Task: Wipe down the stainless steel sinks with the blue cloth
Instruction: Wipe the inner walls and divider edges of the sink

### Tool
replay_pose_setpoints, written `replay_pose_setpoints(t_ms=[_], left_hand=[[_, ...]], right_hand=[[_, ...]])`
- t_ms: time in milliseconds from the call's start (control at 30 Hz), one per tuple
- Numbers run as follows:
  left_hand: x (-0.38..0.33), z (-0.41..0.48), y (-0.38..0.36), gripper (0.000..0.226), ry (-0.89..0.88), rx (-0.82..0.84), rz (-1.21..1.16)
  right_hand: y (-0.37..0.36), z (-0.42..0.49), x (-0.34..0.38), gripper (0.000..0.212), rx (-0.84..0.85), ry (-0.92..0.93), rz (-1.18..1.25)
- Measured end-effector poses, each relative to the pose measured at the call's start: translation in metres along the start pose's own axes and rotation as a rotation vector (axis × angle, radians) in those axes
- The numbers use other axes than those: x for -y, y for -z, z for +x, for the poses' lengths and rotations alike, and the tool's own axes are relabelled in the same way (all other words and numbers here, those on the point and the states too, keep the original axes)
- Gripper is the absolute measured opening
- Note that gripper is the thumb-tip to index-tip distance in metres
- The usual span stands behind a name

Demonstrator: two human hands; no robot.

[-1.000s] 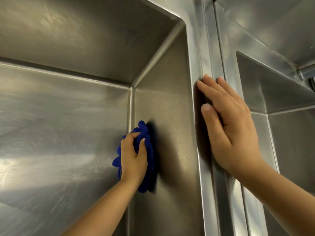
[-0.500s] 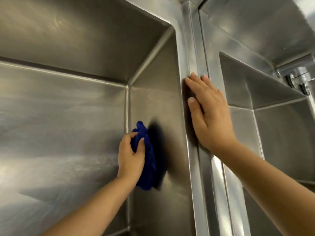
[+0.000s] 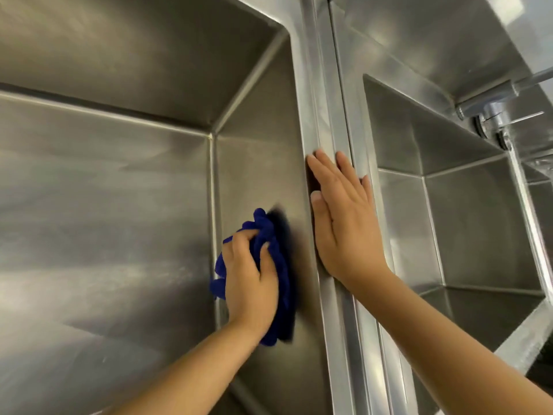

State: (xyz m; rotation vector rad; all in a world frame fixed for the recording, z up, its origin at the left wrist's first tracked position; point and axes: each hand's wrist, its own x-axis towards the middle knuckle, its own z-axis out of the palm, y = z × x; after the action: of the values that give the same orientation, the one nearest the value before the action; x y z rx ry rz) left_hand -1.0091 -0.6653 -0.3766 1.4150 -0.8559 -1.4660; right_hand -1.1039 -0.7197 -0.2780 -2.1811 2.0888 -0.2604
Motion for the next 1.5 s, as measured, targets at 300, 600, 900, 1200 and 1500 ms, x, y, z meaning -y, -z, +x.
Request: replay_pose_setpoints(t_ms=[300,600,900,1200,1500], left_hand=[[0.0,-0.004,-0.01,0.018,-0.226,-0.061,-0.013],[-0.024,-0.024,-0.009,0.022,-0.156,-0.009,-0.088],[0.003,0.01,-0.007,0.015,0.107,-0.028,-0.085],[0.027,0.01,-0.007,0.02,-0.105,-0.05,0.047],[0.008,-0.001,-0.008,0.016,-0.011,-0.036,-0.074]], right_hand=[[-0.001,-0.001,0.002,0.046,-0.018,-0.017,0.015],[-0.001,-0.001,0.002,0.046,-0.012,-0.021,0.017],[0.0,-0.001,0.002,0.043,-0.021,-0.029,0.028],[0.0,-0.001,0.003,0.042,-0.015,-0.033,0.026],[-0.001,-0.001,0.002,0.044,-0.02,-0.033,0.024]])
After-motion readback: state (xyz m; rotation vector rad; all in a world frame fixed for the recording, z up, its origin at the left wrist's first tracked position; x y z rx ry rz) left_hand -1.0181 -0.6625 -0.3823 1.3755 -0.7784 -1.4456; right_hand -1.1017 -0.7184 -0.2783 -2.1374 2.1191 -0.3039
